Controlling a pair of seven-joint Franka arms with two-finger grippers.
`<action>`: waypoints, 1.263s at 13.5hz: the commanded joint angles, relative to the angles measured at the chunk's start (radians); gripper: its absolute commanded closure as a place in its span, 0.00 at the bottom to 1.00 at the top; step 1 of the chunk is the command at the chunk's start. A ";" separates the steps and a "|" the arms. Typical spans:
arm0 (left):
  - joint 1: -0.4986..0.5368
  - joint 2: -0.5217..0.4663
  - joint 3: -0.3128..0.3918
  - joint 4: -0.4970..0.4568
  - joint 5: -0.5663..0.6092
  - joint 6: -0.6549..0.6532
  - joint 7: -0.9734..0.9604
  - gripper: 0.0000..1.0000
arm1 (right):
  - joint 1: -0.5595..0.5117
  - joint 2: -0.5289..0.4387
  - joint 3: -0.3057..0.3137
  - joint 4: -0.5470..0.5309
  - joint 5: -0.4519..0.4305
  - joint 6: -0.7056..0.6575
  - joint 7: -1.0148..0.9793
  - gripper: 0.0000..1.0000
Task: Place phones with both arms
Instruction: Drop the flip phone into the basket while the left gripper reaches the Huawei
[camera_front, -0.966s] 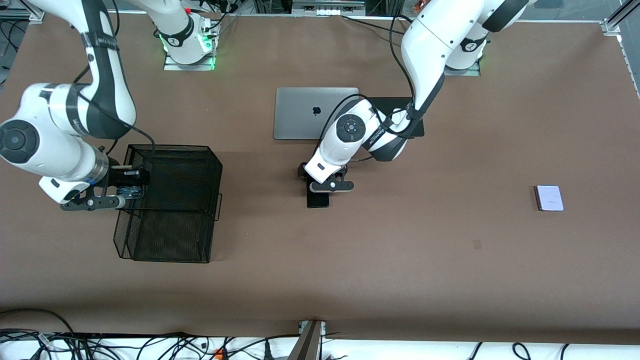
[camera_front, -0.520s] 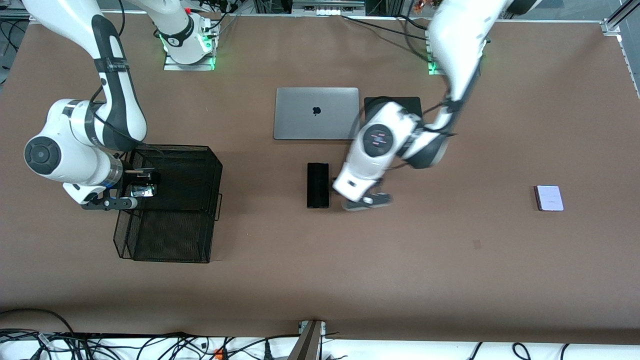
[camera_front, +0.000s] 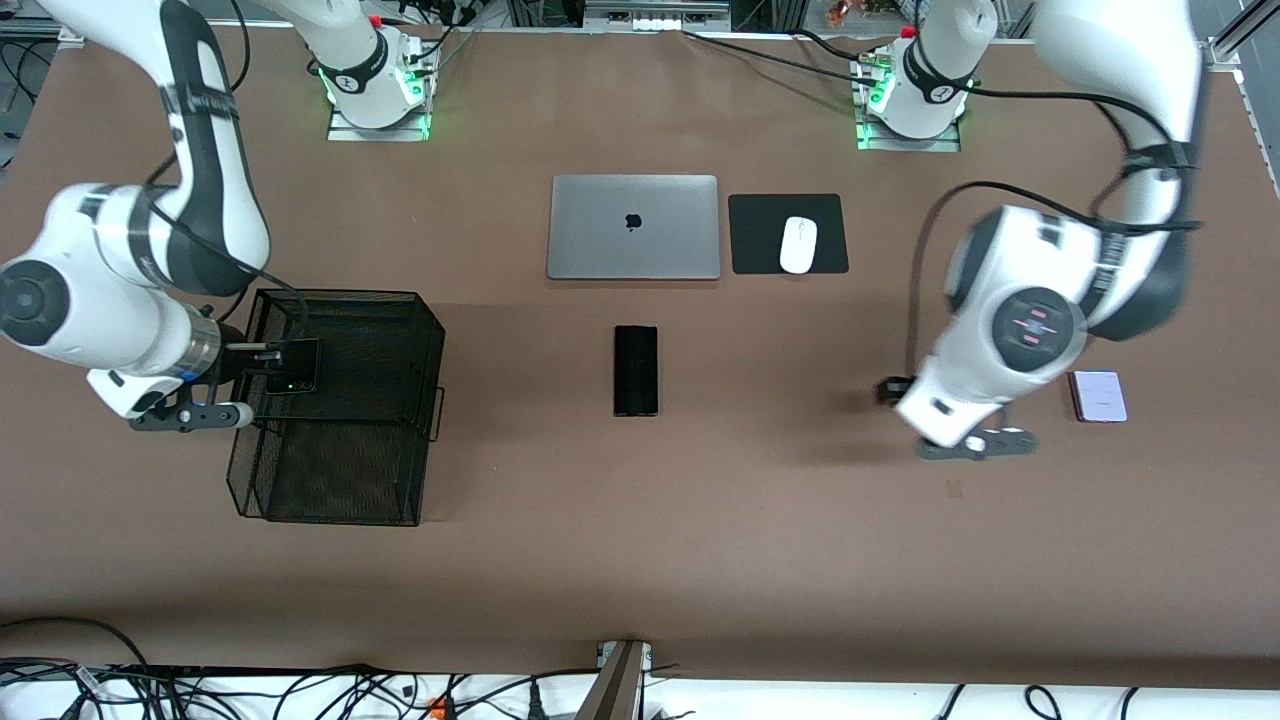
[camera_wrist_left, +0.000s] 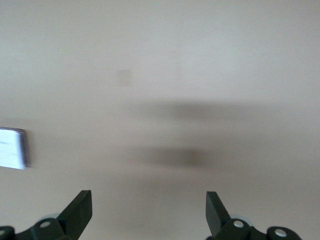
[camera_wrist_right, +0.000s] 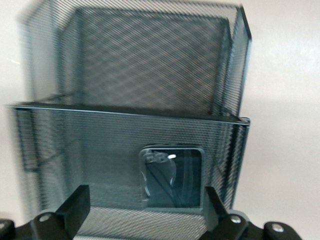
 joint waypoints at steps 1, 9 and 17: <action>0.148 -0.027 -0.014 -0.088 0.021 0.011 0.144 0.00 | 0.113 0.016 0.001 0.113 0.014 -0.070 0.176 0.00; 0.492 -0.004 -0.020 -0.397 0.020 0.557 0.549 0.00 | 0.515 0.298 0.032 0.317 0.035 0.057 0.735 0.00; 0.751 0.135 -0.164 -0.407 0.003 0.751 0.723 0.00 | 0.572 0.486 0.104 0.303 0.035 0.350 0.739 0.00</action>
